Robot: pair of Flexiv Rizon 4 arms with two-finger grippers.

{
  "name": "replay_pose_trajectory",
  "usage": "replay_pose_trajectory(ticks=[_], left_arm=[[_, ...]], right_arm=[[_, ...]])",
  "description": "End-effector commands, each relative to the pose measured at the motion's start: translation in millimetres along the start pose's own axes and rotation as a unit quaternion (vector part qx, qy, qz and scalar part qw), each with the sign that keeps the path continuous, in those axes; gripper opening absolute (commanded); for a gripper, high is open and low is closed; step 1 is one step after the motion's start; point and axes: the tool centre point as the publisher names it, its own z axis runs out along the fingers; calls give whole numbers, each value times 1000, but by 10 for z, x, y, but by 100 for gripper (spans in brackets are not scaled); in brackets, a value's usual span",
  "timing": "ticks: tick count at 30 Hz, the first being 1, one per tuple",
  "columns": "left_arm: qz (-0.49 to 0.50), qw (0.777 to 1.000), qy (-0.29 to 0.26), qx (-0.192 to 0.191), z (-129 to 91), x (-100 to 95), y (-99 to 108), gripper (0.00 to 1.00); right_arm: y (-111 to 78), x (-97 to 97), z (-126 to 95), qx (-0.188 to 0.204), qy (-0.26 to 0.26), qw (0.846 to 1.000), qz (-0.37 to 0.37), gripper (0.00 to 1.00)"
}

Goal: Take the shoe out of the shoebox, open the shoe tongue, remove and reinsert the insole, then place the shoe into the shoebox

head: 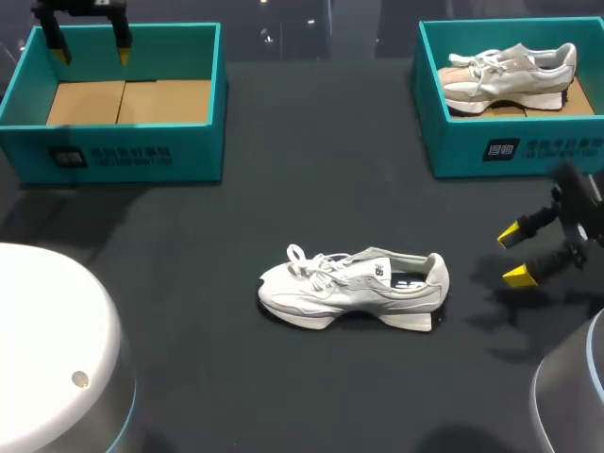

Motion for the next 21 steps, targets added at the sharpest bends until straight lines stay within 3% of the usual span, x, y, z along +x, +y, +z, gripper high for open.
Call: replay_pose_trajectory(ticks=[1,11,21], left_arm=[[0,1000,0,1,0,-3,8,100],[0,1000,0,1,0,-3,8,100],[0,1000,0,1,0,-3,8,100]], right_arm=[[-82,36,20,-151,2,988,-35,100],[-82,36,20,-151,2,988,-35,100],[-335,-193,154,-185,5,980,-70,100]])
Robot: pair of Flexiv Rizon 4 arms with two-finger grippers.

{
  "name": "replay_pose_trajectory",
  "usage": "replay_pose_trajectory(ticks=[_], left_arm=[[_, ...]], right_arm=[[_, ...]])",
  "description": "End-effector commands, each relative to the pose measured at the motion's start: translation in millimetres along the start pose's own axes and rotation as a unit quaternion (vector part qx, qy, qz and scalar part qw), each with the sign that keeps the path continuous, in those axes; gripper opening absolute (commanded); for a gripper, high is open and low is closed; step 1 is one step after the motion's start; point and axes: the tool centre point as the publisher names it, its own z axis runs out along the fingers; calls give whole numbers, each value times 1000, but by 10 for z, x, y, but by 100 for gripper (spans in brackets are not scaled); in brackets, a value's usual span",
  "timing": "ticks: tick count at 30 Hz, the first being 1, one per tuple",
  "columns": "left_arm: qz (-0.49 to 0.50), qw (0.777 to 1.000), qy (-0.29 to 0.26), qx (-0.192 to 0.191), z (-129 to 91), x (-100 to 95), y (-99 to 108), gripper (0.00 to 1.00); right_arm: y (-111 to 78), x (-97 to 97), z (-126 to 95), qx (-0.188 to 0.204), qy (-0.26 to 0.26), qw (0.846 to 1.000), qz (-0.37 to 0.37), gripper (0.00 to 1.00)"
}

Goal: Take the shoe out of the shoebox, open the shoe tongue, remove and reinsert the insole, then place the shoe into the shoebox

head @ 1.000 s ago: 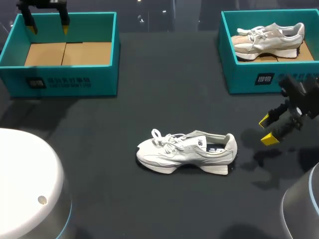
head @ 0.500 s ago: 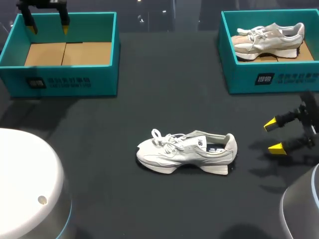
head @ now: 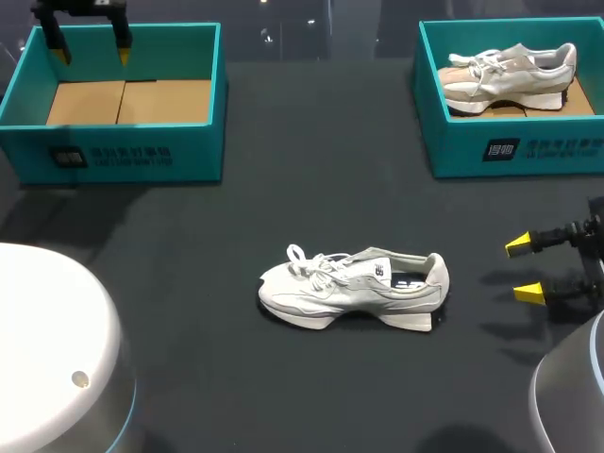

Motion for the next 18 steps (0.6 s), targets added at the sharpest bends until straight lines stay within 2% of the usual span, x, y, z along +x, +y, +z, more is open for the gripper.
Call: replay_pose_trajectory(ticks=[1,10,18], left_arm=[[0,1000,0,1,0,-3,8,100],[0,1000,0,1,0,-3,8,100],[0,1000,0,1,0,-3,8,100]], right_arm=[[-119,-94,30,-26,16,999,-18,100],[-385,-258,75,-39,5,999,-15,100],[-516,-251,159,-51,-5,999,-17,100]])
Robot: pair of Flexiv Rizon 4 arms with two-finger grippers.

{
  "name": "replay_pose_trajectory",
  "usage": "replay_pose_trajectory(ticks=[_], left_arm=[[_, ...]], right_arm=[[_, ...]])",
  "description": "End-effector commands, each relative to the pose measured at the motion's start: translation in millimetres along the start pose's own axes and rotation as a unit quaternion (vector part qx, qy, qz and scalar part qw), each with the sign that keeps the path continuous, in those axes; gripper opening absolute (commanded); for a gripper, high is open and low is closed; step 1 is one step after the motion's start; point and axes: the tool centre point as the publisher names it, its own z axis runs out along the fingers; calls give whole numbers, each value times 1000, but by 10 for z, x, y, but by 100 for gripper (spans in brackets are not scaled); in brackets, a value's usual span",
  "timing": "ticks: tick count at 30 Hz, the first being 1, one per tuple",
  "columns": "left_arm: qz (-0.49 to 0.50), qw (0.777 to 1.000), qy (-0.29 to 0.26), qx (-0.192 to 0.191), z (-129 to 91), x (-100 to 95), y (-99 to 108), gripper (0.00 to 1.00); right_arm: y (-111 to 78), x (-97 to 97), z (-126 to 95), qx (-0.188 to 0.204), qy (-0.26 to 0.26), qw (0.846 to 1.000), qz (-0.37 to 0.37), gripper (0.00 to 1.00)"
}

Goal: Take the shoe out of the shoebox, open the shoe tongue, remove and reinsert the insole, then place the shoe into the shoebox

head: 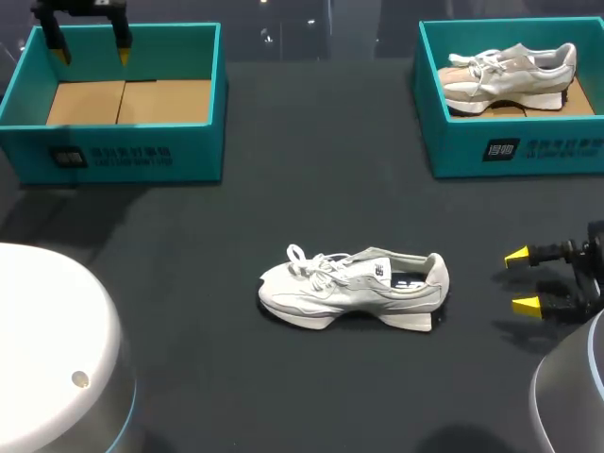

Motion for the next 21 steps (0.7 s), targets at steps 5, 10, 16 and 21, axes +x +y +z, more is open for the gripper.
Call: replay_pose_trajectory(ticks=[5,10,16,21], left_arm=[[0,1000,0,1,0,-3,8,100],[0,1000,0,1,0,-3,8,100],[0,1000,0,1,0,-3,8,100],[0,1000,0,1,0,-3,8,100]], right_arm=[[-52,62,57,-11,7,1000,-13,100],[-52,62,57,-11,7,1000,-13,100],[-84,48,49,-20,4,999,-33,100],[-130,0,150,-32,-1,996,-83,100]])
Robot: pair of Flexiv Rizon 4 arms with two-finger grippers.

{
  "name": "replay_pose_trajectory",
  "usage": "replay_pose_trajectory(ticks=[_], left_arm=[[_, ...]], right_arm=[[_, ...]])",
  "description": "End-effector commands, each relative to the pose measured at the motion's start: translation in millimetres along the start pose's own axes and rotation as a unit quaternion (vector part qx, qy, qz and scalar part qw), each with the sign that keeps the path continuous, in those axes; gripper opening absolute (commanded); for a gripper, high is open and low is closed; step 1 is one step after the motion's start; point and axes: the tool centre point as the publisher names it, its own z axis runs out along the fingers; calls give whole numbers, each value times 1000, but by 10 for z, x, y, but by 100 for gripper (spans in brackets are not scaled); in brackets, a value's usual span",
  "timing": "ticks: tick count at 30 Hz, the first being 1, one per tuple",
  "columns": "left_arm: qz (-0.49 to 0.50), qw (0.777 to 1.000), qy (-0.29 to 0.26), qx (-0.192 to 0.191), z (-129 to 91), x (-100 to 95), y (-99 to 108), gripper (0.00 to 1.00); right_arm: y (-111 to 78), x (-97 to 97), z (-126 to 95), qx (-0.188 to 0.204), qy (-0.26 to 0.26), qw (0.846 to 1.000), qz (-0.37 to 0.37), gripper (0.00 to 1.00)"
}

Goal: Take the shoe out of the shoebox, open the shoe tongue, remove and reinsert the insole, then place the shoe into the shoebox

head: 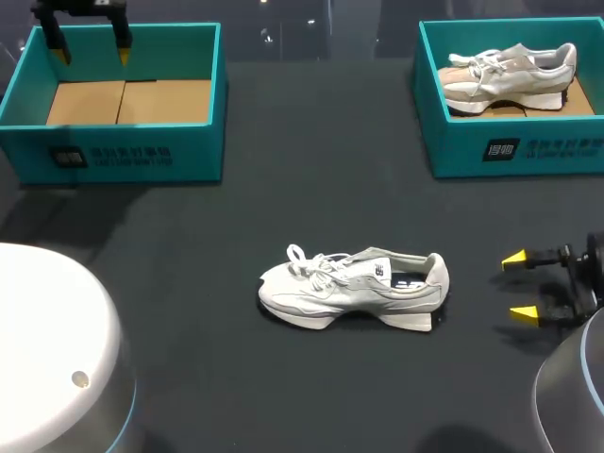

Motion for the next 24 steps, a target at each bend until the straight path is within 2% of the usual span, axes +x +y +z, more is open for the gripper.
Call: replay_pose_trajectory(ticks=[1,7,12,24], left_arm=[[0,1000,0,1,0,-3,8,100],[0,1000,0,1,0,-3,8,100],[0,1000,0,1,0,-3,8,100],[0,1000,0,1,0,-3,8,100]], right_arm=[[-80,-23,108,-8,-3,1000,-17,100],[-96,-72,170,-16,-3,1000,-12,100],[-65,-58,229,-7,-10,1000,-5,100],[-11,90,458,8,-43,999,7,100]])
